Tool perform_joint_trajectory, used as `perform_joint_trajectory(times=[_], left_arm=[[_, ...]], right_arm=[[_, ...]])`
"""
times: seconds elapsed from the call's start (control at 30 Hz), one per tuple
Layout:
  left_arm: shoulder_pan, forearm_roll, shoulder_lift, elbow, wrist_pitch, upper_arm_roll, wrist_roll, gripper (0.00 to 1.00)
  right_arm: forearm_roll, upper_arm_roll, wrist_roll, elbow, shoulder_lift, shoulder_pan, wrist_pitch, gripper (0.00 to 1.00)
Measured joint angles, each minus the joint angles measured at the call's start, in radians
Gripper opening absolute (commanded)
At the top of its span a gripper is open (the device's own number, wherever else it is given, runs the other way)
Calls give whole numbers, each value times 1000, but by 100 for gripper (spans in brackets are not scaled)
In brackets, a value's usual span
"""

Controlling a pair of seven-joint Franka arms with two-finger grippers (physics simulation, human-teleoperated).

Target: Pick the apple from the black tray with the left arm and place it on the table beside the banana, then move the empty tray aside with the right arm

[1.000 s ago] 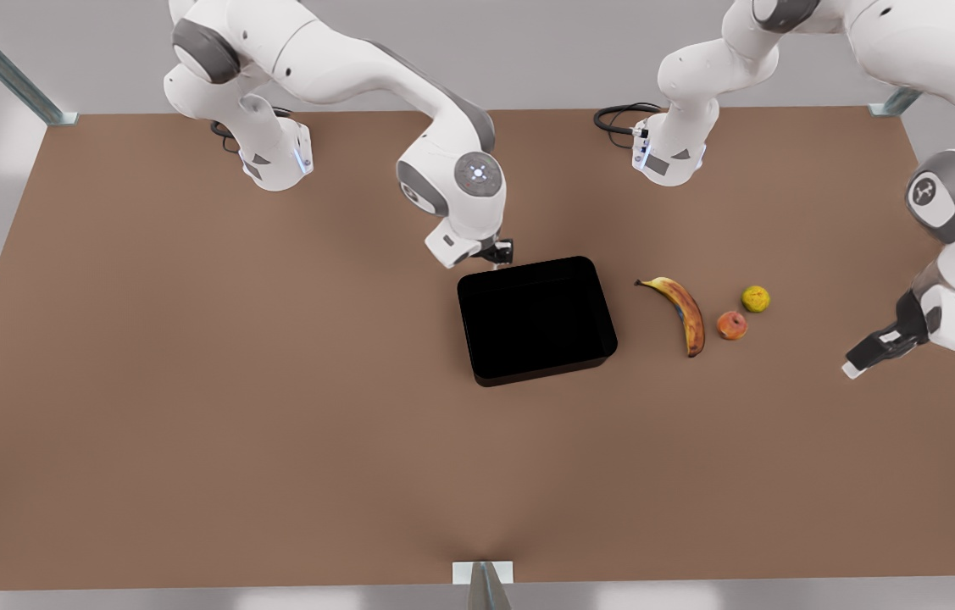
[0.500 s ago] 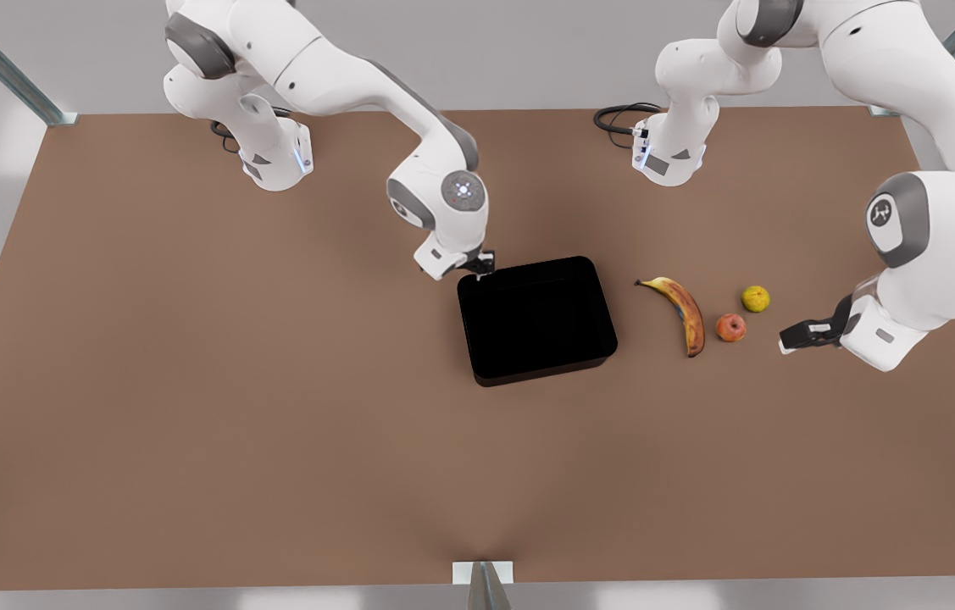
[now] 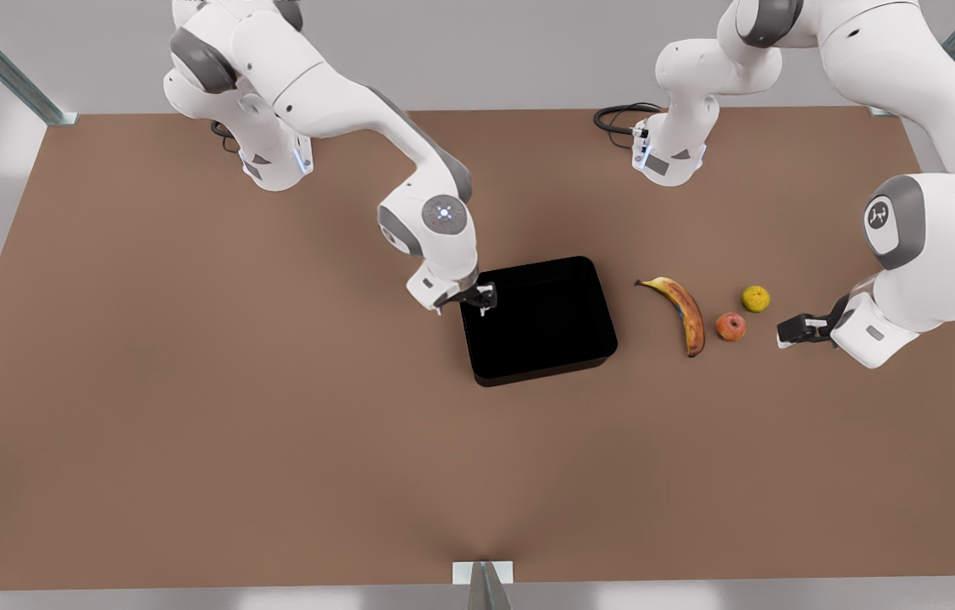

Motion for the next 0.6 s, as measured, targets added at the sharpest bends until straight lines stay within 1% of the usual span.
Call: perform_joint_trajectory(times=[0.17,0.6], left_arm=[[0,5,0,-1,-1,0,22,100],[3,17,0,-3,-2,1,58,100]], right_arm=[[-1,0,-7,6,54,3,41,100],[0,4,-17,2,127,21,108,100]])
